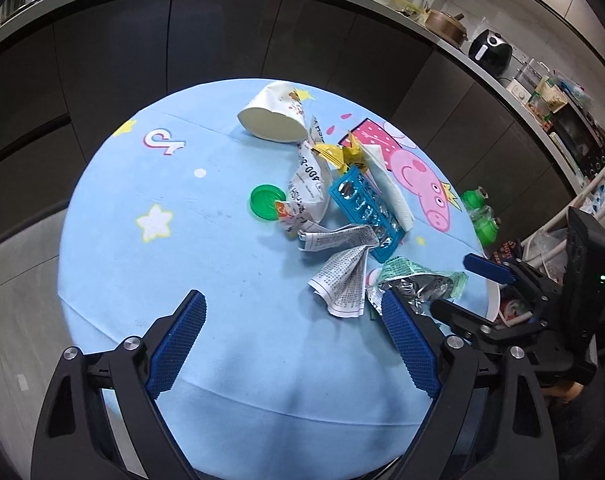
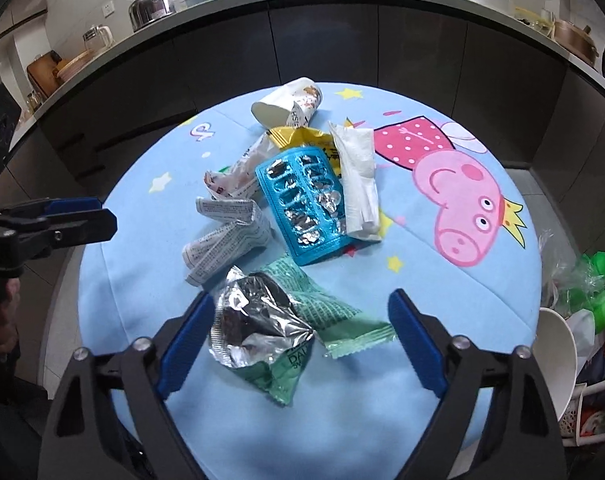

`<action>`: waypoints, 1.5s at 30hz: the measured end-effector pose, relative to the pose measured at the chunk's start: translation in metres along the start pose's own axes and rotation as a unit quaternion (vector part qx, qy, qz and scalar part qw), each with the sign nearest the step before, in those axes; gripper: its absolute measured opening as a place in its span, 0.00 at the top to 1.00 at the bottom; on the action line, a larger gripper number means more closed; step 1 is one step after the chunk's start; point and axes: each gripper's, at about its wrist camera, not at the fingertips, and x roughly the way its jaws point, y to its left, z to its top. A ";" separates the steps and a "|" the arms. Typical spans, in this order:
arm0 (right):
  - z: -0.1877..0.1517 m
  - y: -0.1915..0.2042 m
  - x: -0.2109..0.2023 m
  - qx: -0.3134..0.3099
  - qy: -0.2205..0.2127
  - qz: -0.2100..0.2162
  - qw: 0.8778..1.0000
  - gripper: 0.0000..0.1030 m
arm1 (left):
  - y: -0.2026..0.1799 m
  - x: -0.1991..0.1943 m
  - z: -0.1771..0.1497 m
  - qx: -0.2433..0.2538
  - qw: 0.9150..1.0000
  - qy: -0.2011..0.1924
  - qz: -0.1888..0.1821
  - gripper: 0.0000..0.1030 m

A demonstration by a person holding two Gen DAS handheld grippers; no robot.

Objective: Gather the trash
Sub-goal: 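Grasp the white paper wrapper with the left tool while the right tool grasps the silver-green wrapper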

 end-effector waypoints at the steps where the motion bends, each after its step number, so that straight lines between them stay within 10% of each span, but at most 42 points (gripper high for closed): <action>1: -0.002 -0.002 0.002 0.004 0.004 0.000 1.000 0.27 | -0.002 0.002 0.000 0.004 1.000 0.001 -0.003 0.21; 8: -0.018 -0.011 0.001 0.032 0.012 -0.003 0.999 0.74 | -0.016 0.028 0.004 0.019 0.999 0.023 -0.029 0.44; 26: -0.036 -0.029 -0.020 0.088 -0.007 -0.032 0.996 0.78 | -0.045 0.093 0.010 0.052 0.996 0.065 -0.013 0.71; 45: -0.034 -0.021 -0.040 0.092 -0.035 -0.035 0.995 0.86 | -0.052 0.055 0.011 0.051 0.998 0.030 -0.009 0.94</action>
